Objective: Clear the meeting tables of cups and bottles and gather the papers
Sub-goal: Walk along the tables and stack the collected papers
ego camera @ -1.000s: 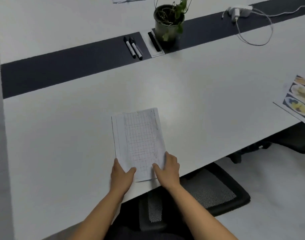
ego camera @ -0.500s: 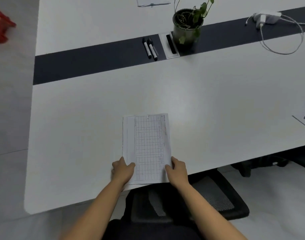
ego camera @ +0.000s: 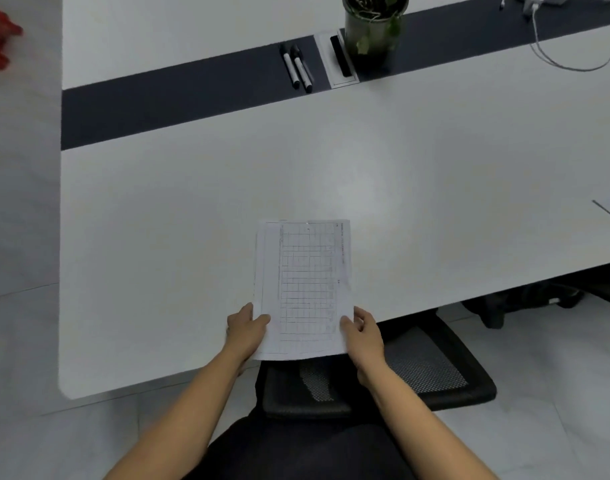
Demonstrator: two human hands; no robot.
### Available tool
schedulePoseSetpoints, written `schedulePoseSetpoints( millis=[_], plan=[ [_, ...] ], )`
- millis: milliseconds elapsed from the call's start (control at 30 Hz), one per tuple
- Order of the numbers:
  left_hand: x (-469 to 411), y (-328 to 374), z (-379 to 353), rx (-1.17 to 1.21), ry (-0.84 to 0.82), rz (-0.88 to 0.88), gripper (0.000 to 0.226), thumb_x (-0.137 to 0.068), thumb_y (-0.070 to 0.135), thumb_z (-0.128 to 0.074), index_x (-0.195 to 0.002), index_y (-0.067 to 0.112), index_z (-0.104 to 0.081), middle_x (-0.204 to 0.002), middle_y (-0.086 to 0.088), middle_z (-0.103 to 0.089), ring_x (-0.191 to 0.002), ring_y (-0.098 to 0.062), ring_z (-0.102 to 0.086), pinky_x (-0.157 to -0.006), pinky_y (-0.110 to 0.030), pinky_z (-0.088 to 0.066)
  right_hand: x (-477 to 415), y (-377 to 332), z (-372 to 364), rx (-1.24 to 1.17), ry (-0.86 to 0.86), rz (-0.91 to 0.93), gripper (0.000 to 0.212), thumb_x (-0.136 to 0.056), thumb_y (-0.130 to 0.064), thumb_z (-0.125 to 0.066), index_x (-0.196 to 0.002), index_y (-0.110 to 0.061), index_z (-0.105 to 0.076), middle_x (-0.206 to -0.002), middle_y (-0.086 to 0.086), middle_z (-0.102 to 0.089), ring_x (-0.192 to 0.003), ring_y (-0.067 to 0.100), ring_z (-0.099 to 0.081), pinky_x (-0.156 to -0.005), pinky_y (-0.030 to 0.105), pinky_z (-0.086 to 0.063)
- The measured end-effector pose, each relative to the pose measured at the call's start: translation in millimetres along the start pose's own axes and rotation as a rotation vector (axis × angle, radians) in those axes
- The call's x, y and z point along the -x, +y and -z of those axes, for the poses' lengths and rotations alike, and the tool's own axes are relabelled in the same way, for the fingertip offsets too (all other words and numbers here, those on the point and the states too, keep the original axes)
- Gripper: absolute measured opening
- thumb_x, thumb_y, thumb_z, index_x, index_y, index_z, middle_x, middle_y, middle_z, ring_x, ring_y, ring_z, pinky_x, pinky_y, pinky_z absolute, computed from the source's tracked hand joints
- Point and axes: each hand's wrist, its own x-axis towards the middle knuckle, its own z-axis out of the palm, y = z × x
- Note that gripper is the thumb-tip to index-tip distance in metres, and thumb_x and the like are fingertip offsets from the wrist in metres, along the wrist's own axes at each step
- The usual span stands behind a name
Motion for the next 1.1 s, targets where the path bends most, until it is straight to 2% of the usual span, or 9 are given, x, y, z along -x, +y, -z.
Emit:
schedulePoseSetpoints(
  millis=[67,167,233,300,400,600,700,800,1100],
  plan=[
    [8,-5,-1,0.021,-0.006,-0.027,0.043,-0.097,0.022,-0.053,-0.129,-0.005,-0.052,-0.127,-0.025,-0.052,-0.117,-0.034,-0.054,-0.102,-0.027,-0.039,-5,0,12,0.048,-0.075,-0.033,0.043,-0.096,-0.013,-0.058,-0.138,-0.013,-0.051,-0.124,0.001,-0.067,-0.107,0.019,-0.067,-0.097,0.041,-0.056],
    [31,-9,1,0.085,0.031,-0.090,0.057,-0.101,0.024,-0.053,-0.153,0.010,-0.033,-0.151,-0.009,-0.041,-0.139,-0.022,-0.041,-0.109,-0.025,-0.033,-3,-11,25,0.124,-0.134,0.003,0.035,-0.096,-0.006,-0.054,-0.131,-0.012,-0.058,-0.110,0.000,-0.072,-0.097,0.018,-0.071,-0.083,0.032,-0.061],
    [50,-14,9,0.109,0.143,-0.167,0.060,-0.101,0.028,-0.054,-0.155,0.017,-0.029,-0.157,-0.002,-0.033,-0.142,-0.015,-0.036,-0.104,-0.017,-0.034,7,-25,27,0.131,-0.128,0.086,0.038,-0.099,-0.008,-0.054,-0.135,-0.021,-0.053,-0.104,0.000,-0.071,-0.091,0.015,-0.070,-0.068,0.017,-0.056],
    [68,-20,24,0.136,0.278,-0.244,0.059,-0.100,0.030,-0.055,-0.153,0.022,-0.032,-0.155,0.002,-0.036,-0.138,-0.011,-0.039,-0.111,-0.026,-0.034,15,-38,23,0.106,-0.133,0.174,0.041,-0.100,-0.010,-0.054,-0.140,-0.020,-0.050,-0.102,0.000,-0.071,-0.087,0.012,-0.069,-0.063,0.012,-0.053],
    [94,-28,55,0.236,0.416,-0.297,0.054,-0.099,0.026,-0.057,-0.150,0.027,-0.037,-0.144,0.008,-0.045,-0.129,-0.006,-0.046,-0.112,-0.034,-0.037,26,-54,3,0.056,-0.215,0.219,0.042,-0.101,-0.012,-0.054,-0.142,-0.020,-0.049,-0.106,0.001,-0.075,-0.091,0.016,-0.074,-0.080,0.027,-0.059],
    [116,-52,123,0.390,0.573,-0.347,0.049,-0.097,0.018,-0.060,-0.144,0.027,-0.045,-0.134,0.013,-0.054,-0.124,-0.002,-0.052,-0.090,-0.014,-0.042,44,-80,-62,0.089,-0.372,0.323,0.040,-0.100,-0.013,-0.055,-0.138,-0.026,-0.051,-0.103,-0.004,-0.078,-0.097,0.018,-0.074,-0.092,0.045,-0.057],
    [105,-66,157,0.434,0.586,-0.368,0.045,-0.098,0.016,-0.059,-0.140,0.025,-0.048,-0.131,0.010,-0.057,-0.120,0.000,-0.054,-0.084,-0.010,-0.042,53,-88,-101,0.117,-0.369,0.354,0.041,-0.100,-0.016,-0.056,-0.140,-0.028,-0.049,-0.106,-0.004,-0.077,-0.099,0.018,-0.074,-0.087,0.047,-0.060],
    [78,-78,199,0.446,0.514,-0.379,0.043,-0.098,0.017,-0.058,-0.138,0.028,-0.048,-0.132,0.012,-0.057,-0.118,0.004,-0.054,-0.078,-0.003,-0.042,65,-94,-143,0.122,-0.331,0.364,0.043,-0.102,-0.021,-0.055,-0.142,-0.029,-0.047,-0.107,-0.004,-0.076,-0.099,0.019,-0.073,-0.067,0.041,-0.062],
    [-37,-121,313,0.314,0.420,-0.248,0.054,-0.098,0.021,-0.059,-0.148,0.023,-0.039,-0.145,0.003,-0.047,-0.133,-0.011,-0.044,-0.113,-0.036,-0.036,65,-94,-292,0.208,-0.247,0.308,0.040,-0.102,-0.021,-0.053,-0.139,-0.034,-0.049,-0.108,-0.004,-0.075,-0.099,0.019,-0.071,-0.059,0.034,-0.060]
  ],
)
